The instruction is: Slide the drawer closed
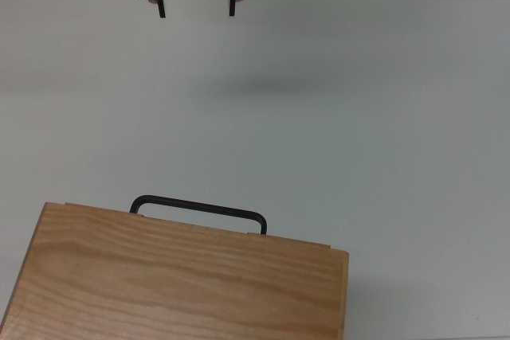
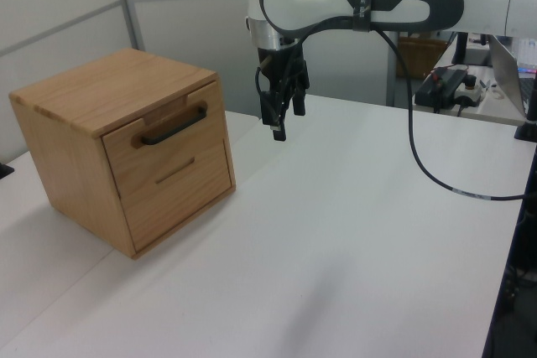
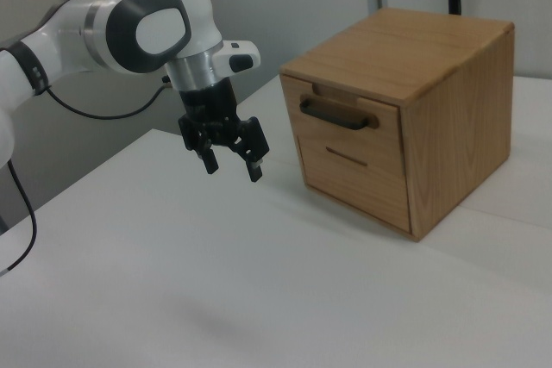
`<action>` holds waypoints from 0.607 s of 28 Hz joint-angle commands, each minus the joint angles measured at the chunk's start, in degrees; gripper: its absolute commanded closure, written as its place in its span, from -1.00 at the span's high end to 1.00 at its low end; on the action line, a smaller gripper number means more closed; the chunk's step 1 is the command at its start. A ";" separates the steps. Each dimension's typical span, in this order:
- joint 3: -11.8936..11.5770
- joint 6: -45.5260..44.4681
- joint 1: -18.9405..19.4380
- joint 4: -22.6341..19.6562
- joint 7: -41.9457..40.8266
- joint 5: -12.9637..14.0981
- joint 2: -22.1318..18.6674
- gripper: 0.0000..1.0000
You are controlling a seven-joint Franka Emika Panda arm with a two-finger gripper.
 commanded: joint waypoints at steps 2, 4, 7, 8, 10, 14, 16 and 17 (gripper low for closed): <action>-0.17 -0.52 -0.16 -0.90 -0.44 0.83 -0.96 1.00; -0.34 -0.35 -0.16 -0.90 0.52 0.92 -0.96 1.00; -0.43 0.00 -0.16 -0.90 3.51 1.27 -0.78 1.00; -0.43 0.00 -0.16 -0.99 3.95 1.36 -0.78 1.00; -0.43 0.00 -0.16 -1.08 4.22 1.36 -0.78 1.00; -0.43 -0.08 -0.16 -1.34 4.39 1.36 -0.87 1.00; -0.43 -0.08 -0.16 -1.34 4.39 1.36 -0.87 1.00; -0.43 0.00 -0.16 -1.34 4.39 1.36 -0.87 1.00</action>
